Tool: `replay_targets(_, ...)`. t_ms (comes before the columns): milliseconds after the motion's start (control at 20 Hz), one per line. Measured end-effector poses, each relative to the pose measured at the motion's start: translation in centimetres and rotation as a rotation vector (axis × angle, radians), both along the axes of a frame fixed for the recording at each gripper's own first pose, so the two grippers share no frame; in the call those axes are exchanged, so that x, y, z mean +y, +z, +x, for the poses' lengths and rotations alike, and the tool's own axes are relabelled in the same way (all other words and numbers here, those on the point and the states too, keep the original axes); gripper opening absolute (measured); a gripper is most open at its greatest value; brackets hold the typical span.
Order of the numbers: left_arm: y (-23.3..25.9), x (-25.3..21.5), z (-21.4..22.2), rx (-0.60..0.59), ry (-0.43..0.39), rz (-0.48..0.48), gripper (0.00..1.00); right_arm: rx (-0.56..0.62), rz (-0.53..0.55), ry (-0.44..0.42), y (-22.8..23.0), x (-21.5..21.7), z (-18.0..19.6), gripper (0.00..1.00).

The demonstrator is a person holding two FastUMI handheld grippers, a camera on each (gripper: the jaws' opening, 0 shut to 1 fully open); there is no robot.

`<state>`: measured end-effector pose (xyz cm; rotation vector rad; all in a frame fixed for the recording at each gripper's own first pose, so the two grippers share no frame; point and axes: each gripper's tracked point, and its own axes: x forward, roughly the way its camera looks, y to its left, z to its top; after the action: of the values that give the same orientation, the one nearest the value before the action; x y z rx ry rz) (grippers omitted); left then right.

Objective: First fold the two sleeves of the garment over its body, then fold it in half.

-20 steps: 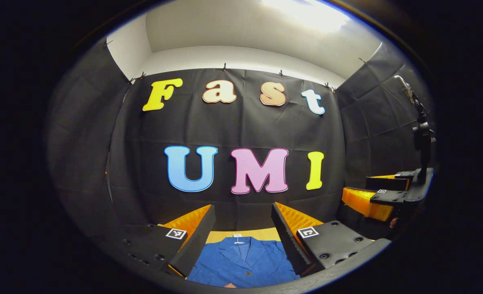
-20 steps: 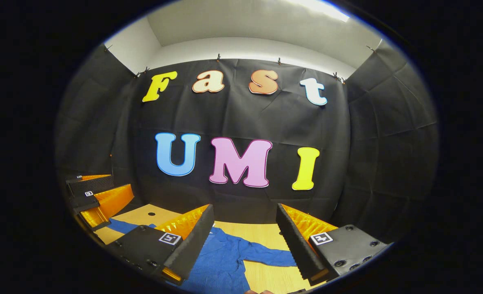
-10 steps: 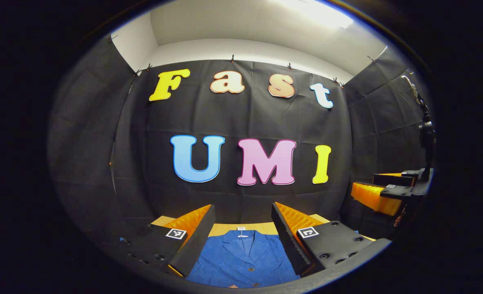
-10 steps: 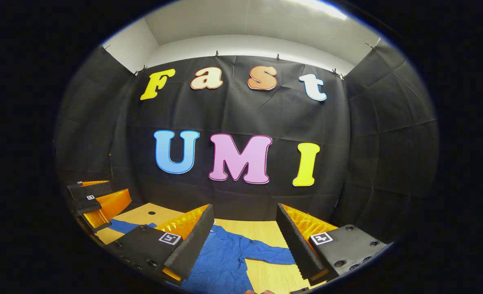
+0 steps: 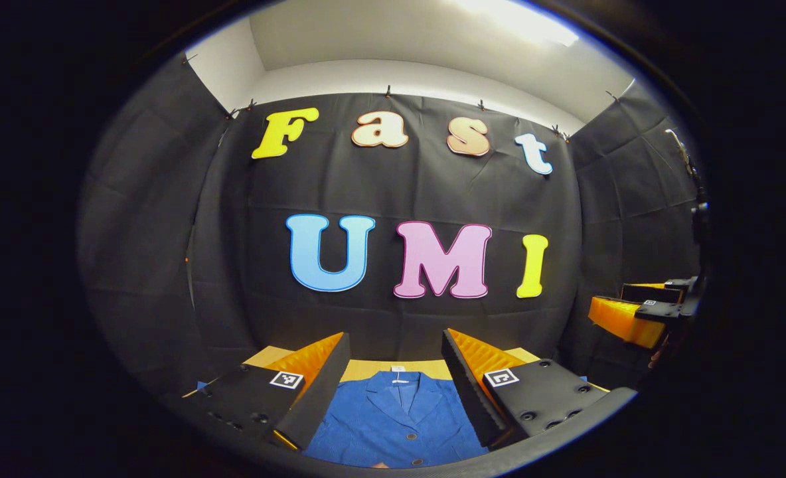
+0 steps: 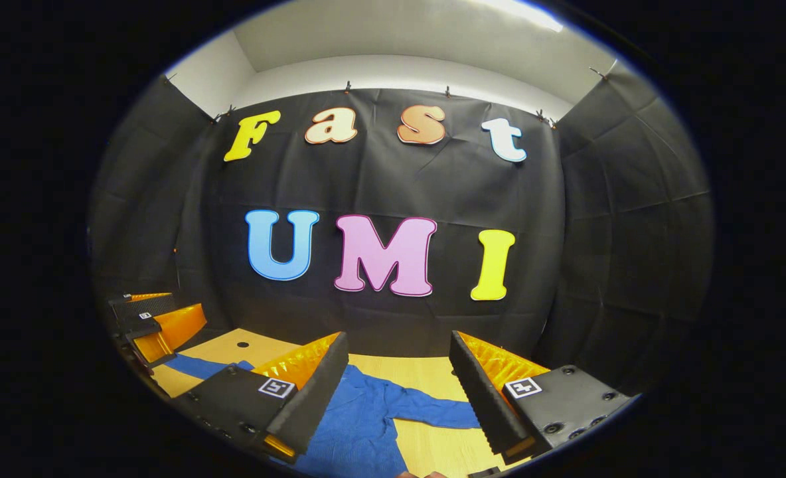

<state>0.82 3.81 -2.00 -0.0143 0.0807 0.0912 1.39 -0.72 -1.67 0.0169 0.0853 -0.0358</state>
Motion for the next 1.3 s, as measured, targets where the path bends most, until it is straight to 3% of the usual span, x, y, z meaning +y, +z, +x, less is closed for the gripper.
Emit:
replay_targets(50,0.0,-0.2,0.0,-0.001,-0.005,0.004,0.81,0.0,-0.009,-0.008,-0.2,-0.5,0.0,0.98)
replay_targets(100,0.1,-0.4,-0.1,-0.004,-0.01,0.008,0.81,0.001,-0.02,-0.017,-0.3,-1.0,0.1,0.92)
replay_targets(350,0.6,-1.6,0.1,-0.023,-0.022,0.012,0.81,0.023,-0.104,-0.07,-2.5,-5.5,0.4,0.92)
replay_targets(600,-0.6,-5.2,2.0,0.014,-0.053,-0.054,0.81,0.099,-0.159,-0.098,-7.5,-12.4,2.2,0.92)
replay_targets(650,-0.4,-5.8,2.3,0.014,-0.047,-0.069,0.81,0.12,-0.155,-0.107,-9.0,-14.1,2.6,0.99)
replay_targets(1050,1.7,-11.2,4.1,0.024,-0.001,-0.007,0.81,0.441,-0.056,-0.194,-27.5,-27.9,7.7,0.99)
replay_targets(1300,5.5,-15.3,5.4,-0.019,-0.013,-0.021,0.81,0.632,0.134,-0.244,-38.1,-32.2,9.3,1.0)
